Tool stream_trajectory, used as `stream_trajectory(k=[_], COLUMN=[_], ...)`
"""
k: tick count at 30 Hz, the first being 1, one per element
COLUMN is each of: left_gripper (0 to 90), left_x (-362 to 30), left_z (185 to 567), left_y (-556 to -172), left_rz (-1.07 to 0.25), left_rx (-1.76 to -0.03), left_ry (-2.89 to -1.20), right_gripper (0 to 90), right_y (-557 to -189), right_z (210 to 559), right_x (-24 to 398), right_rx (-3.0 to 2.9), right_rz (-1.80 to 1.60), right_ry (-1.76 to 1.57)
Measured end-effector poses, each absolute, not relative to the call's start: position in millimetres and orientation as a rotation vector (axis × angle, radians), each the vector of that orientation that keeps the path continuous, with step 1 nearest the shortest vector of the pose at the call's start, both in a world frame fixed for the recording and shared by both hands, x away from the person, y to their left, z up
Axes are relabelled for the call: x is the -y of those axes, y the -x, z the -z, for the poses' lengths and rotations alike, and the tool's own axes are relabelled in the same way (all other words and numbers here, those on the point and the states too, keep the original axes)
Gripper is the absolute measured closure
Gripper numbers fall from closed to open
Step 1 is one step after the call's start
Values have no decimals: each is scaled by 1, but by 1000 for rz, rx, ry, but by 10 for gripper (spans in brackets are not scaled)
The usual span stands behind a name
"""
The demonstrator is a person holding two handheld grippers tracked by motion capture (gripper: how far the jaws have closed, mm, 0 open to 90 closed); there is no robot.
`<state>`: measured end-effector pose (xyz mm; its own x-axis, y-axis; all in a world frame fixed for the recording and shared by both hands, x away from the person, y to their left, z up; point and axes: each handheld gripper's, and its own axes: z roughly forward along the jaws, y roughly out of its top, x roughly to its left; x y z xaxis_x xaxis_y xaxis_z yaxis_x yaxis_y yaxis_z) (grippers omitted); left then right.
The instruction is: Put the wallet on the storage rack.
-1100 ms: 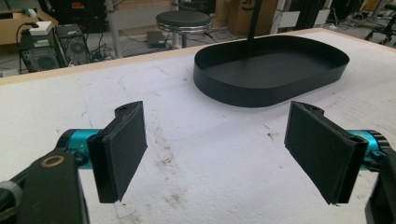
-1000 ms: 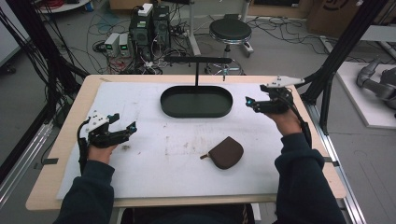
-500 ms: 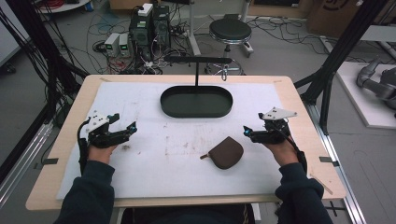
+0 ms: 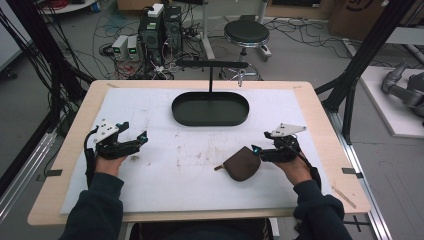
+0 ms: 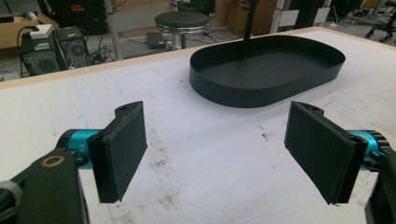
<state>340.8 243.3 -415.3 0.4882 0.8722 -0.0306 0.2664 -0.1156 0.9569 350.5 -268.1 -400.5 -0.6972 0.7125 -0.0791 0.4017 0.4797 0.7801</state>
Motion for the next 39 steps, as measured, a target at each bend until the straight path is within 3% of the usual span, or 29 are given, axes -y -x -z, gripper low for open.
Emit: stream_trajectory(k=[14,21,23,25,30,39], left_gripper=[208,210,210,210,211,211], left_x=[-240,-239,-239,-238,-239,-238], left_z=[417,418,418,418,417,418], left_y=[-342,-343,-343,-343,-343,-343], left_rz=[-687,-687,-686,-686,-685,-688], left_rx=[-989,-985,-988,-986,-985,-983], left_ry=[-1662,-1668,-1667,-1669,-1668,-1670], right_gripper=[623,619,550,627,718,717], right_y=[-367,-378,-380,-384,-390,-411], right_z=[424,430,432,434,430,416], right_x=[264,270,271,273,270,238], right_rx=[-2625,-2681,-2678,-2706,-2723,-2668], right_rz=[-1134,-1229,-1234,-1268,-1262,-978], right_ry=[-976,-1038,-1039,-1048,-995,-588])
